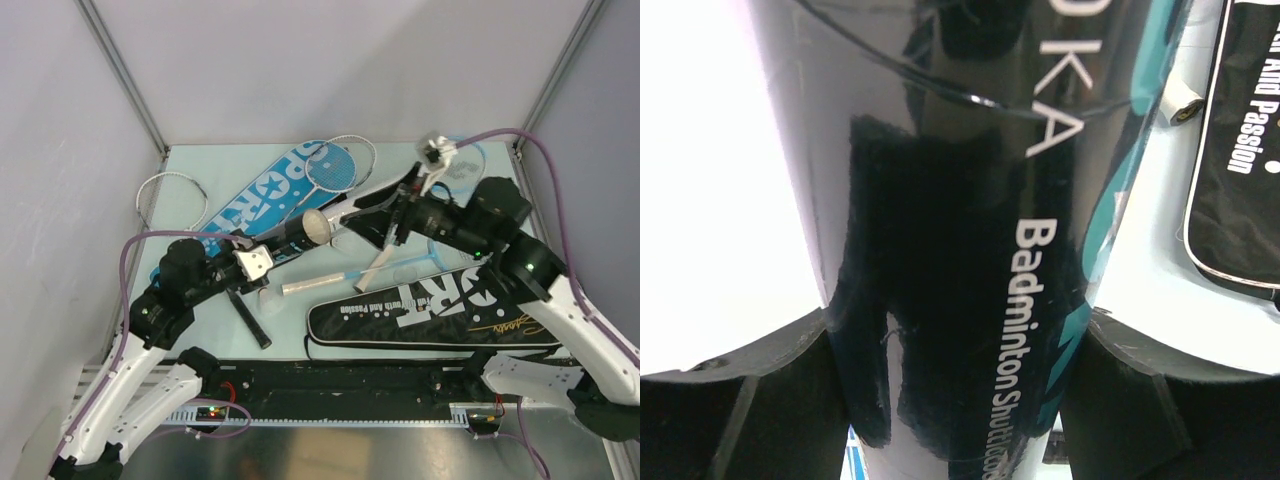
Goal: Pack up the badminton gear
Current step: Place the shuttlecock at the shuttle tube, then close the lid on the shuttle tube.
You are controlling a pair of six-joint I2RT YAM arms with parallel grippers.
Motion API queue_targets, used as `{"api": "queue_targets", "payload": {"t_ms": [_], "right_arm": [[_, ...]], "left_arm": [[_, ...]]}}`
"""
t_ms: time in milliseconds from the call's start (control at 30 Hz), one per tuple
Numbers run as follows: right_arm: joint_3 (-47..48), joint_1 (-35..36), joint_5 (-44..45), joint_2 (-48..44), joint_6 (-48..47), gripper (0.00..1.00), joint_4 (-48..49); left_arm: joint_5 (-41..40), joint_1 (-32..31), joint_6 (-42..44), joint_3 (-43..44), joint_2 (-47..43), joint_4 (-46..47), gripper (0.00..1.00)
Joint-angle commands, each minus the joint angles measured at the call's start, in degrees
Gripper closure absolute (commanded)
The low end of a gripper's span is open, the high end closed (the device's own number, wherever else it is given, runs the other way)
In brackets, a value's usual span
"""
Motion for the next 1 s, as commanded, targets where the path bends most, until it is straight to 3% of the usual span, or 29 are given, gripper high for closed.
{"api": "queue_targets", "payload": {"t_ms": [0,133,333,533,633,767,900,967], "right_arm": [[-1.5,-0.91,8.32,-4.84,2.96,0.35,-2.34],[-5.59,-2.79,23.89,-7.8,7.15,0.38,-9.3],[-13.63,-12.14,40.7,-9.71,25.01,0.42,-26.28],[-17.5,-22.12,48.8,-4.29,43.2,0.48,-43.46],[-19.54,-26.68,48.86,-1.11,49.03,0.49,-46.58],[-22.86,-28.61,44.23,0.79,41.9,0.52,-37.79],[-24.81,-28.78,38.24,3.51,27.02,0.51,-24.21],[-24.94,-29.04,38.01,6.31,24.26,0.54,-22.35]], "left_arm": [[-1.45,-0.24,-1.98,-0.21,-0.79,4.36,0.41],[-3.15,-0.25,-3.38,-0.85,-0.79,5.66,0.42],[-5.49,-0.25,-7.45,-0.74,-0.71,8.07,0.43],[-2.09,-0.25,-10.56,-0.73,-3.33,8.9,0.43],[-2.37,-0.25,-11.33,-0.94,-4.9,9.29,0.43],[-3.93,-0.25,-12.2,-2.39,-7.1,10.36,0.43],[-6.52,-0.25,-13.41,-3.74,-8.14,12.08,0.43],[-7.59,-0.25,-13.82,-3.87,-8.33,12.44,0.43]]}}
